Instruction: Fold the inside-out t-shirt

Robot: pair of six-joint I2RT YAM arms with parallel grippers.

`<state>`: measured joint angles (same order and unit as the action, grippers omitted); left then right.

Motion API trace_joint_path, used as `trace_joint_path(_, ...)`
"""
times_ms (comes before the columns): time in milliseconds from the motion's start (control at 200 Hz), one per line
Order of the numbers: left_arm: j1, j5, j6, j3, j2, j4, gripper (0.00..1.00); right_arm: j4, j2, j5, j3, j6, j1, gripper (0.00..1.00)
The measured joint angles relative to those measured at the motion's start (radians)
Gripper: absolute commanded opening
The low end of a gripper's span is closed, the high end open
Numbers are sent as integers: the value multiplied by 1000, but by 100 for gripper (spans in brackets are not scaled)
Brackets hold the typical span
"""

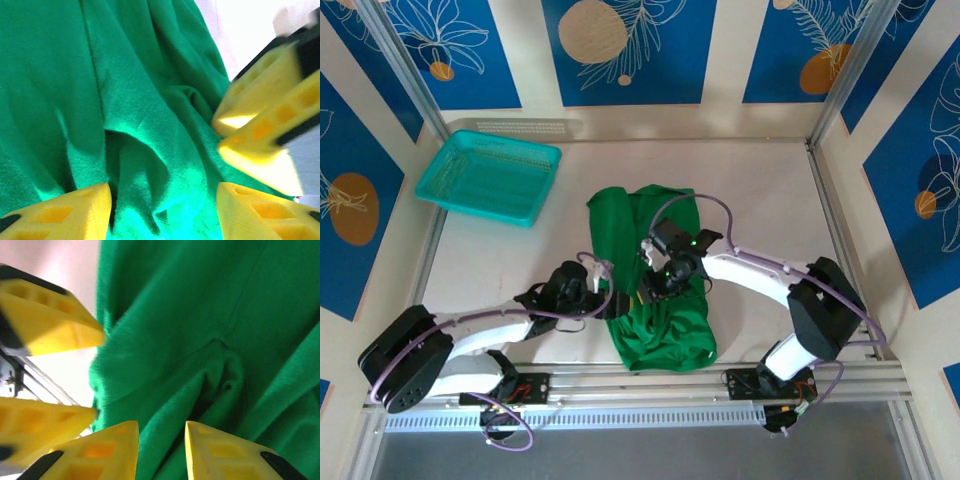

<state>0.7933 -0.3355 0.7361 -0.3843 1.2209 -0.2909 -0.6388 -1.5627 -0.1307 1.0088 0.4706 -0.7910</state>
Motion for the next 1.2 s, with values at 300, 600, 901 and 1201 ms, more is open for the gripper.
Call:
trace_joint_path(300,0,4,-4,-48,-17,34,61,277,262,-229,-166,16,77,0)
trace_joint_path(600,-1,-25,-7,-262,177,-20,58,381,459,-398,-137,29,225,0)
trace_joint_path(901,-6,45,-73,-222,222,27,45,443,305,-377,-323,166,95,18)
trace_joint_path(1201,-21,120,-152,-121,-24,283,49,350,278,-287,-206,154,29,37)
